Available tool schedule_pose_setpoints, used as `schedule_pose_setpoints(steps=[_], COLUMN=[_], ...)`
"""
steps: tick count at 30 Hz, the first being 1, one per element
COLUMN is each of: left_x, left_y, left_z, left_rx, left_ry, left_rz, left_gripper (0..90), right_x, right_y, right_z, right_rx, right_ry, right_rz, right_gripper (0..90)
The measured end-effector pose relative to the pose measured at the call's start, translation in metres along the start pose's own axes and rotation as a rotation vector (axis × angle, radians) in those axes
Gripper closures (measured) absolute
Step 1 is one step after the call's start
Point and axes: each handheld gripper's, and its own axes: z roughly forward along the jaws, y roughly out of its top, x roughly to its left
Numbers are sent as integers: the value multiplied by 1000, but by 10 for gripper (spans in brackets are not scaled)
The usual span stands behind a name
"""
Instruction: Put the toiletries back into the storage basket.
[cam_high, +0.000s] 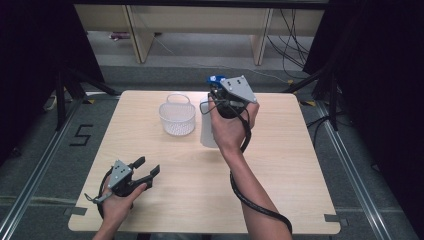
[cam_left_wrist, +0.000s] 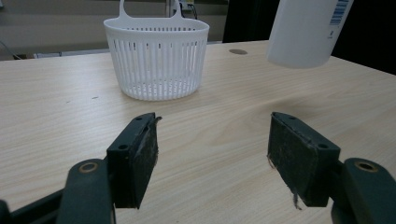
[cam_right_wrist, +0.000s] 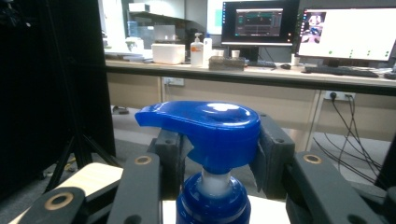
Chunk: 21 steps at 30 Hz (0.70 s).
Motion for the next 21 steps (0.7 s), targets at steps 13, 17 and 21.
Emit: schedule_pose_setpoints(steps=[13, 17, 21], left_x=[2, 4, 4], left_y=[-1, -2, -2], left_z=[-1, 1, 1], left_rx=[2, -18, -16], left_ry=[1, -14, -11], left_rz=[-6, 6, 0], left_gripper=[326, 326, 326], right_x=[16, 20, 23], right_y=[9, 15, 23], right_z=[18, 22, 26], right_rx=[-21, -32, -42], right_ry=[39, 43, 47], right_rz=[0, -4, 4], right_gripper=[602, 602, 602])
